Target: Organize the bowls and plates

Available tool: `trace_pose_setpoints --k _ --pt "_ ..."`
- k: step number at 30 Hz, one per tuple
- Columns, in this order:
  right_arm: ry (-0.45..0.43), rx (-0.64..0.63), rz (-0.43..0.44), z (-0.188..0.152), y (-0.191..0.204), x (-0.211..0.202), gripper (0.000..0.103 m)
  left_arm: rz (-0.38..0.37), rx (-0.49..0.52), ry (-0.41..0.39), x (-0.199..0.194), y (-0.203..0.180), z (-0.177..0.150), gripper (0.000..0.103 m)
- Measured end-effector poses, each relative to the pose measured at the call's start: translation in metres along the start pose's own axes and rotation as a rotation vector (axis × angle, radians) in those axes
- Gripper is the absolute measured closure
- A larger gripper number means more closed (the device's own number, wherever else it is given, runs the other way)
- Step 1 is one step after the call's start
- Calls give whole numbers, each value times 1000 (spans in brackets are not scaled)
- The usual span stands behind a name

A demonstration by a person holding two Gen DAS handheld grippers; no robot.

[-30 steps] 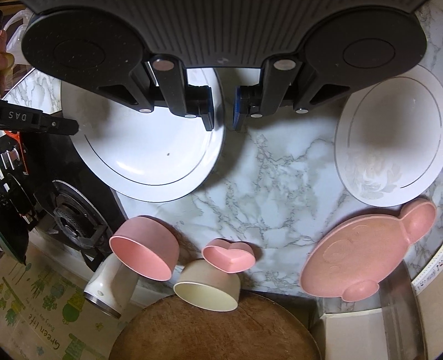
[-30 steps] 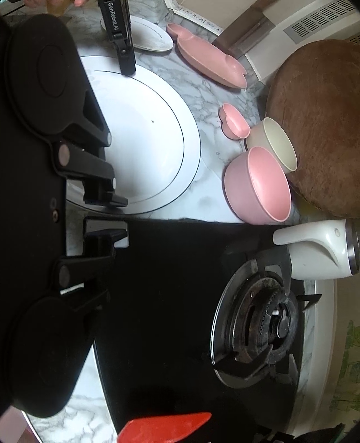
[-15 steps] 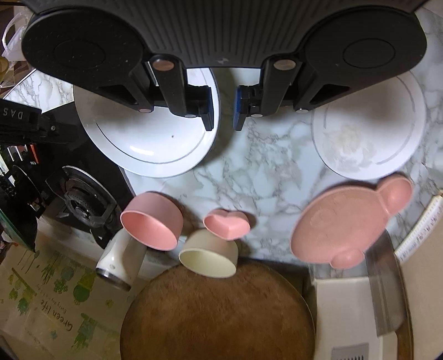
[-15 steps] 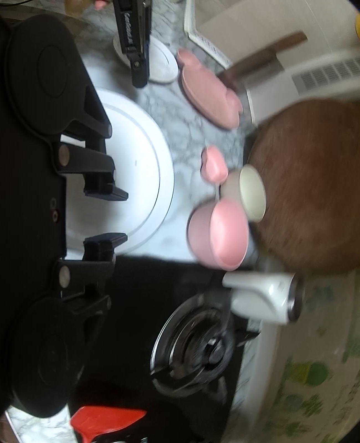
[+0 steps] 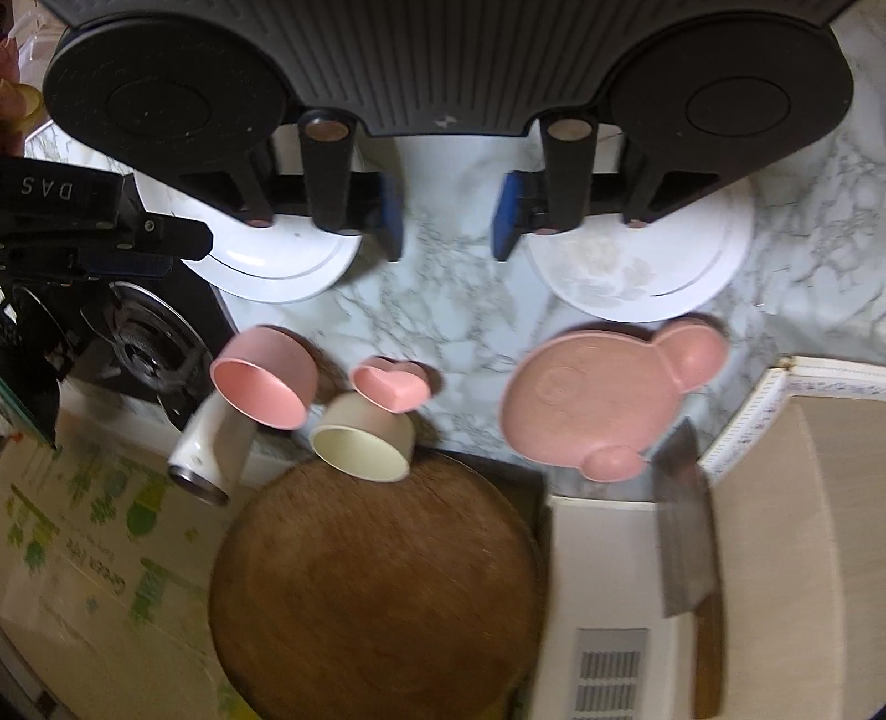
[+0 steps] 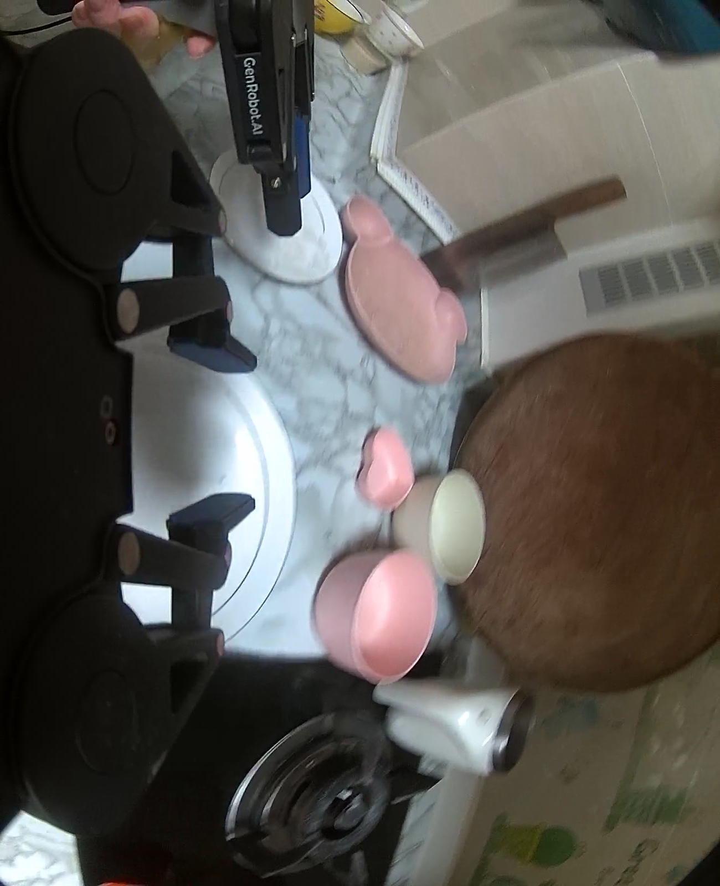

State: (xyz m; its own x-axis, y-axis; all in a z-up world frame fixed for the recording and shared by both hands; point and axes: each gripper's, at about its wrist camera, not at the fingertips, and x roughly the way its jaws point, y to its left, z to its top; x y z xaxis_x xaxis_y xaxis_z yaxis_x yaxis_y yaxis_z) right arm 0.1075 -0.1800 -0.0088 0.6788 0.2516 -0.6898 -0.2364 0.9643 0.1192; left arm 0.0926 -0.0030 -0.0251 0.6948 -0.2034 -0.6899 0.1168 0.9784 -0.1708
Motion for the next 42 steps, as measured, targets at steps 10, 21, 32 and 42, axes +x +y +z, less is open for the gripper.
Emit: trace_pose_setpoints --k 10,21,32,42 --pt "-14 -102 78 17 60 23 25 111 -43 -43 -23 51 -6 31" --pt "2 -137 116 24 107 61 2 204 -81 -44 -26 108 -10 25" --pt "121 -94 74 25 124 122 10 191 -101 35 8 151 -11 25" --pt "191 -69 60 22 128 149 21 168 -133 91 37 167 -12 25"
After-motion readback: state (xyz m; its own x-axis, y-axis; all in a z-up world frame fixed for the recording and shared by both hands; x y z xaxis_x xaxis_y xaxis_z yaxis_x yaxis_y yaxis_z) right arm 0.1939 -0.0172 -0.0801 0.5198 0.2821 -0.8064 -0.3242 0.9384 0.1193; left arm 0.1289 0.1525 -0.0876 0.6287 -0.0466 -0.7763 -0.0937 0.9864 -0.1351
